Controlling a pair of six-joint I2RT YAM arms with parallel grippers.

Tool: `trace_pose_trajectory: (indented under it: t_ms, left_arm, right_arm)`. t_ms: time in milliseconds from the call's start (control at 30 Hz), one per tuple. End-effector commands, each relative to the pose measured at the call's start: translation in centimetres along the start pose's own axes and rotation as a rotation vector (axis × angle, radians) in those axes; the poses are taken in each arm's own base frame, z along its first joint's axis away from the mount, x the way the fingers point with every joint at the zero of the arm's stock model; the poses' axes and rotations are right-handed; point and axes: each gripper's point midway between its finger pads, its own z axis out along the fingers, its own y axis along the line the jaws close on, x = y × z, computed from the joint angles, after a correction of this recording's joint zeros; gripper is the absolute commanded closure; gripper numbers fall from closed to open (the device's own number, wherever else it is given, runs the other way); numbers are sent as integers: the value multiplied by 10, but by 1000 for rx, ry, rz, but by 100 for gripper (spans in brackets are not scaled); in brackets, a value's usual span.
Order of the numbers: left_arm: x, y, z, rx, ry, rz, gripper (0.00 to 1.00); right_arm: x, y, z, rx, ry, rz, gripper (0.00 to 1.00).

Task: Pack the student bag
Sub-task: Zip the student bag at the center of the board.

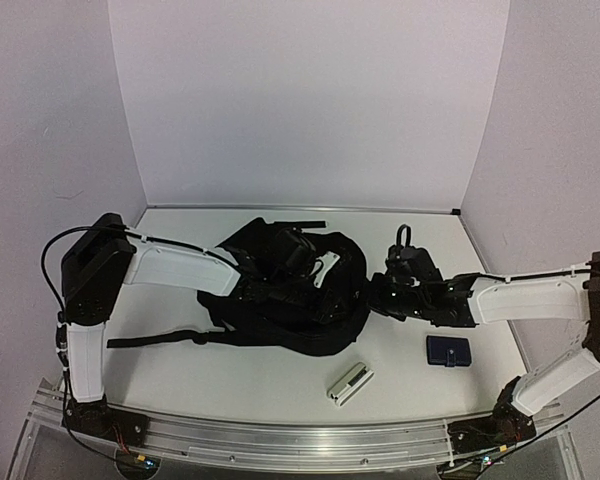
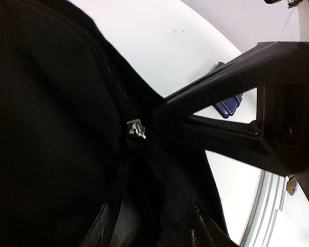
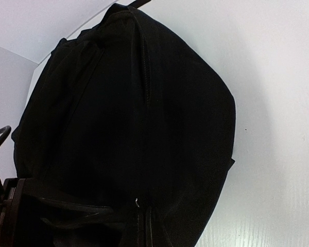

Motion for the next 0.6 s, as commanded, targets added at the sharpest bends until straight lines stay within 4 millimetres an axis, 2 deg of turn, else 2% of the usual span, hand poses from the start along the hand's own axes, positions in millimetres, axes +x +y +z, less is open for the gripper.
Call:
trace_pose_trajectory:
  t_ms: [0,167,267,467,567]
  left_arm:
    - [-37,-10,5,48,-114,34,51]
    - [-40,-16,13,103,-131,36,52]
    - [-37,-13,22,105,-122,25,54]
    - [-43,-7,33,100,-159,19,65]
    - [-49,-8,34,101,-182,18,77]
  right_arm:
    - [-7,11,-6,-57,-22,31,100]
    - [-4,10,-4,-61,-15,40,100]
    - [-4,12,-4,-70,-16,46,100]
    - [-2,13,-1,-80,-8,56,100]
    - [-1,12,0,-80,-6,62,100]
